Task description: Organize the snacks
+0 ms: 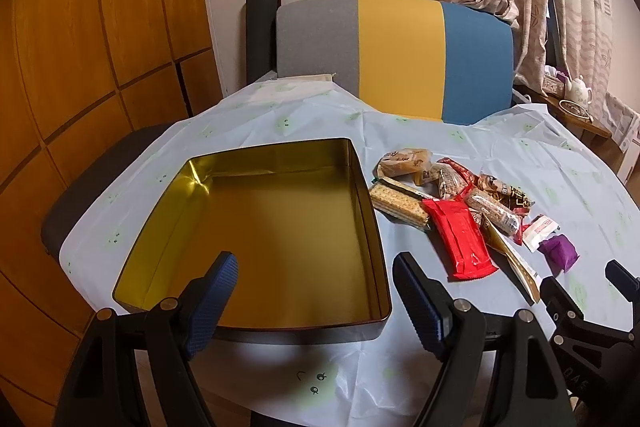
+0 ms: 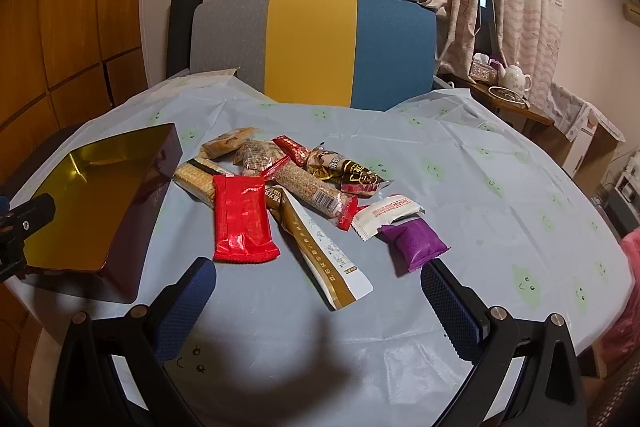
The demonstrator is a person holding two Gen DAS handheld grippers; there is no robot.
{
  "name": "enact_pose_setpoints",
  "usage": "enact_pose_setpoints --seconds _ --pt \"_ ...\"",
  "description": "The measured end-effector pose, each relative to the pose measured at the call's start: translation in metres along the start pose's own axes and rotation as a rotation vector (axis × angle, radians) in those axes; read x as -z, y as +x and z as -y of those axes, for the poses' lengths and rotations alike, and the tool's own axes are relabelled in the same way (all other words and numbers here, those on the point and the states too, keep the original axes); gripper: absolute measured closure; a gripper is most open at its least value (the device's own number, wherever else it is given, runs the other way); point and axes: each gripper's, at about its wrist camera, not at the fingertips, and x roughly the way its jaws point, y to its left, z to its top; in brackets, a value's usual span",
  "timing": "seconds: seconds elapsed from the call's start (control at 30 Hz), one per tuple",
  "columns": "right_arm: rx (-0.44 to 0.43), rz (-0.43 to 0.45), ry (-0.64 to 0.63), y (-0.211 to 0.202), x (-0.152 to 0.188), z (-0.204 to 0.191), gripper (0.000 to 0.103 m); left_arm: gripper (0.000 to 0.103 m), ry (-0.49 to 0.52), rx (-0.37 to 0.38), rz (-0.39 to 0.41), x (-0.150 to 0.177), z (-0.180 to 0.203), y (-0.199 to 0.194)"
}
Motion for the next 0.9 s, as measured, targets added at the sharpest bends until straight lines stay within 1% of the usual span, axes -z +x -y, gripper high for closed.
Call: enact_pose_setpoints --seconds 0.9 --pt "0.015 -0.006 0.039 0.008 0.003 0.015 0.000 0.022 0.049 0.025 -0.016 -0.002 0.013 0.002"
